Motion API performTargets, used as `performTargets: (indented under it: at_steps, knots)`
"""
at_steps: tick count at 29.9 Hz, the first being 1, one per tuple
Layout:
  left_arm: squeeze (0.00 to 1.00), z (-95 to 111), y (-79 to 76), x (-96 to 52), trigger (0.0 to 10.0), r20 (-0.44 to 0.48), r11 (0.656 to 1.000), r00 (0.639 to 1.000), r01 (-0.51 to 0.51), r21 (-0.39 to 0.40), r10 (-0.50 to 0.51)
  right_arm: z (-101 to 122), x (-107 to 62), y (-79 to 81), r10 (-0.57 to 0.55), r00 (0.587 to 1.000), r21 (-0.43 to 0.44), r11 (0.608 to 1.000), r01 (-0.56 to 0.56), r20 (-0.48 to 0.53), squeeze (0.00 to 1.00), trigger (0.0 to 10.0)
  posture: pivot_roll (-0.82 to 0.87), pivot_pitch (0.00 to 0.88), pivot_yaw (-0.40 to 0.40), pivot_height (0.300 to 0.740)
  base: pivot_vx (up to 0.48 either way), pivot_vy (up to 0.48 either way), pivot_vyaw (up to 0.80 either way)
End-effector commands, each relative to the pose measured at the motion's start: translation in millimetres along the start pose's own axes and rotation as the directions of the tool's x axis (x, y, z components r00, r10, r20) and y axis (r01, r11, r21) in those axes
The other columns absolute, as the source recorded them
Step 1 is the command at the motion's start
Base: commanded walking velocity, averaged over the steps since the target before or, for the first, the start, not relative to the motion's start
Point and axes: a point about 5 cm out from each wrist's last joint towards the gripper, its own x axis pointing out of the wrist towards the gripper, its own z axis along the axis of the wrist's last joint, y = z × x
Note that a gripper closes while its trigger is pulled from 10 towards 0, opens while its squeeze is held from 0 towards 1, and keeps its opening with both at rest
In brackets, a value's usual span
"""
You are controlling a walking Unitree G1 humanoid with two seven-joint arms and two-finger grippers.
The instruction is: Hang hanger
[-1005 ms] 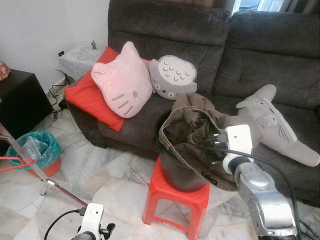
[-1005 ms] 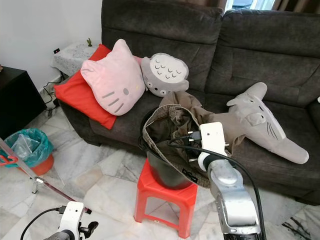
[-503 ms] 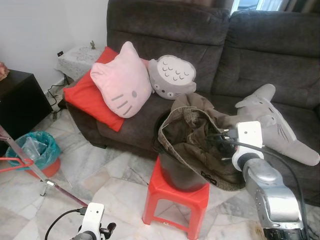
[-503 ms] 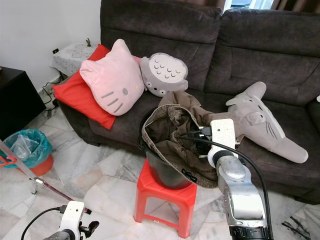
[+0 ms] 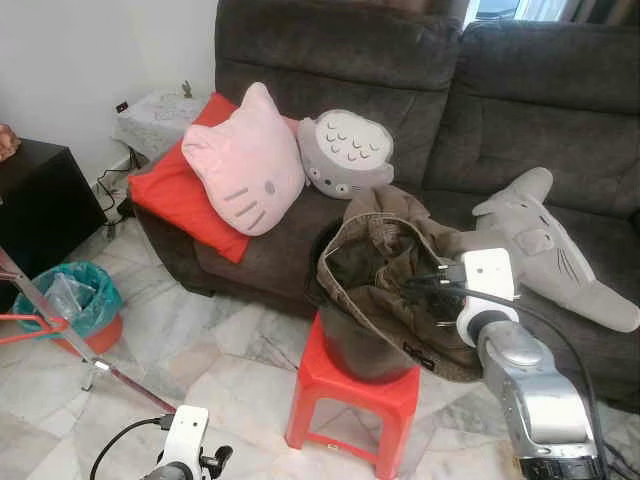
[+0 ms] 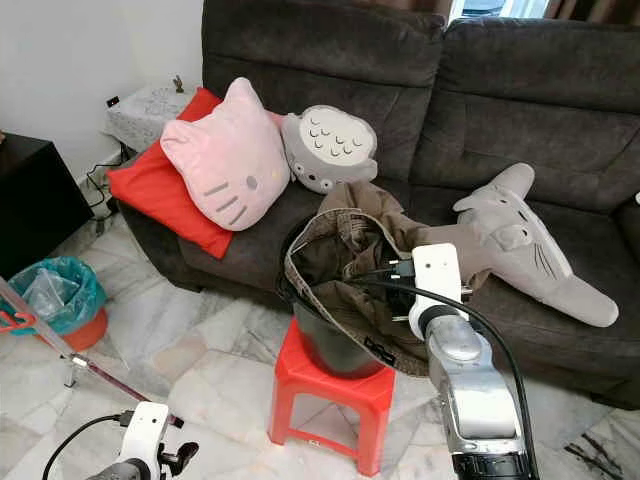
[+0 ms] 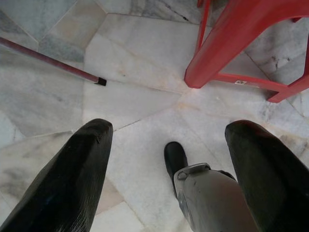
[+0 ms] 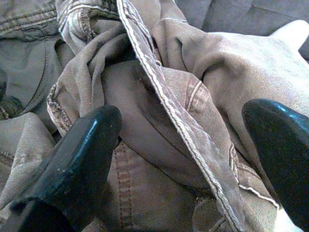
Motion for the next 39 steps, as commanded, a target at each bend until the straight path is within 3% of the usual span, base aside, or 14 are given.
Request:
performTargets:
  at_steps: [1, 5, 11, 12, 14, 15, 16, 17, 18, 39]
  knots:
    - [0.00, -2.1, -1.5, 0.1, 10.0, -0.019, 1.000, 1.000, 0.010, 0.001, -0.010, -3.2, 2.1, -8.9, -0.061, 0.998, 0.027, 0.998, 0.061, -0.019, 0.00, 10.0, -0.01, 0.000, 0.006, 0.740, 0.000, 0.000, 0.00]
    - [0.00, -2.8, -2.1, 0.1, 10.0, -0.023, 1.000, 1.000, 0.012, 0.004, -0.012, -8.7, 5.3, -18.0, -0.102, 0.994, 0.036, 0.994, 0.103, -0.035, 0.00, 10.0, -0.02, 0.000, 0.008, 0.740, 0.000, 0.000, 0.00]
    - [0.00, -4.1, -3.9, 0.0, 10.0, -0.027, 1.000, 0.999, 0.018, 0.007, -0.018, -5.0, 10.5, -15.0, -0.091, 0.996, 0.039, 0.995, 0.092, -0.024, 0.00, 10.0, -0.01, 0.000, 0.008, 0.740, 0.000, 0.000, 0.00]
    - [0.00, -4.7, -4.6, -0.1, 10.0, -0.032, 1.000, 0.999, 0.024, 0.020, -0.023, -3.6, 12.9, -14.0, -0.091, 0.996, 0.044, 0.995, 0.092, -0.020, 0.00, 8.2, -0.01, 0.000, 0.010, 0.740, 0.000, 0.000, 0.00]
    - [0.00, -4.7, -4.6, -0.1, 10.0, -0.032, 1.000, 0.999, 0.024, 0.020, -0.023, -3.6, 12.9, -14.0, -0.091, 0.996, 0.044, 0.995, 0.092, -0.020, 0.00, 8.2, -0.01, 0.000, 0.010, 0.740, 0.000, 0.000, 0.00]
    - [0.00, -4.8, -4.9, 0.0, 10.0, -0.033, 0.999, 0.999, 0.028, 0.030, -0.027, -2.0, 14.4, -13.0, -0.087, 0.996, 0.048, 0.995, 0.088, -0.012, 0.00, 3.5, -0.01, 0.000, 0.009, 0.740, 0.000, 0.000, 0.00]
    - [0.00, -4.8, -4.9, 0.0, 10.0, -0.033, 0.999, 0.999, 0.028, 0.030, -0.027, -2.0, 14.4, -13.0, -0.087, 0.996, 0.048, 0.995, 0.088, -0.012, 0.00, 3.5, -0.01, 0.000, 0.009, 0.740, 0.000, 0.000, 0.00]
    - [0.00, -4.9, -4.9, -0.1, 10.0, -0.033, 0.999, 0.999, 0.028, 0.032, -0.027, -0.7, 15.0, -11.7, -0.083, 0.997, 0.049, 0.995, 0.083, -0.007, 0.00, 2.2, 0.00, 0.000, 0.009, 0.740, 0.000, 0.000, 0.00]
    - [0.00, -5.1, -4.7, -0.2, 10.0, -0.034, 0.999, 0.999, 0.027, 0.032, -0.026, 0.7, 15.5, -10.0, -0.076, 0.997, 0.050, 0.996, 0.076, -0.001, 0.00, 0.1, 0.00, 0.000, 0.010, 0.740, 0.000, 0.000, 0.00]
    - [0.00, -10.1, -3.0, -1.4, 10.0, -0.060, 0.999, 0.998, 0.017, 0.037, -0.015, 2.2, 19.9, -5.3, -0.054, 0.998, 0.038, 0.998, 0.053, 0.018, 0.00, 0.0, 0.00, 0.000, 0.011, 0.740, 0.000, 0.000, 0.00]
